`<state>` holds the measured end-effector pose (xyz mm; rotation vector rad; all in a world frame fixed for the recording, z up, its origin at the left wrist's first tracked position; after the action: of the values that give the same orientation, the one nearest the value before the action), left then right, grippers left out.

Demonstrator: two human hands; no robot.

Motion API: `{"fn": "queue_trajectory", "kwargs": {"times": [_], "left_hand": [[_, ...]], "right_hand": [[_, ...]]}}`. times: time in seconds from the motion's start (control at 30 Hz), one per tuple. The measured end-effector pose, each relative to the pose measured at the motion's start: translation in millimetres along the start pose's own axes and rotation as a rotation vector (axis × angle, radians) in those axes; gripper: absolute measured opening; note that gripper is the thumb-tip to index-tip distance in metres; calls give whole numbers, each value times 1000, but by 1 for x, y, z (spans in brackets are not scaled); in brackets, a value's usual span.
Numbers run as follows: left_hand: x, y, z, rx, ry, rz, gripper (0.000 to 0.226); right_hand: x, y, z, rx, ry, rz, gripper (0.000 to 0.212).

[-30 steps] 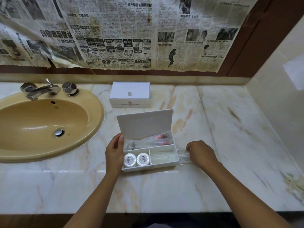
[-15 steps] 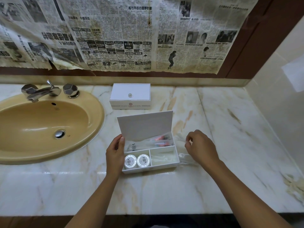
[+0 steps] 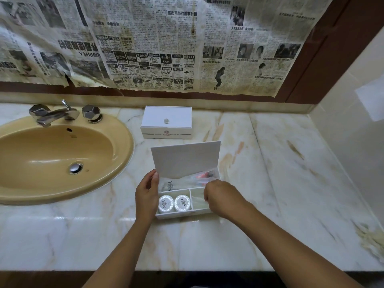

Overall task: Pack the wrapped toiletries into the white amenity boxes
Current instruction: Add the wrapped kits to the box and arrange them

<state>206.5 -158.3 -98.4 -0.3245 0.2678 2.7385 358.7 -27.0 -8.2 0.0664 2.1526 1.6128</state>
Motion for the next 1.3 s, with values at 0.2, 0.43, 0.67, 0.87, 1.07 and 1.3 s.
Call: {"fn": "queue_trajectory", "kwargs": {"times": [0.2, 0.43, 0.67, 0.87, 1.07, 1.3], "left_hand": [[-1, -1, 1, 5, -16, 5, 25], [-1, 1, 0, -2, -3, -6, 20], [2, 1, -3, 21, -21, -12, 25], [0, 1, -1, 1, -13, -17, 22], [-1, 0, 1, -4, -3, -12, 17], [-1, -1, 0, -4, -11, -10, 17]], "right_hand": [[7, -4, -5, -27, 3, -157, 27], [7, -6, -13, 43, 14, -160, 15], [5, -32, -14, 208, 36, -84, 15], [-4, -6, 3, 314, -13, 290, 29], [-9, -3, 58, 296, -252, 525, 19], [-13, -47, 87, 208, -360, 86, 36]]}}
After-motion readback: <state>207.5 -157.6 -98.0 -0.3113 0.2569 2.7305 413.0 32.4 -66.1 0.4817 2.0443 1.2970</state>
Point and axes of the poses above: each hand's wrist, its own x-axis towards the middle knuckle, its own y-axis out of the back of the hand, z = x × y, the point moved 1 cm from there along x, towards the middle knuckle, and after that the axes turned 10 degrees about y, right-handed, at the moved point
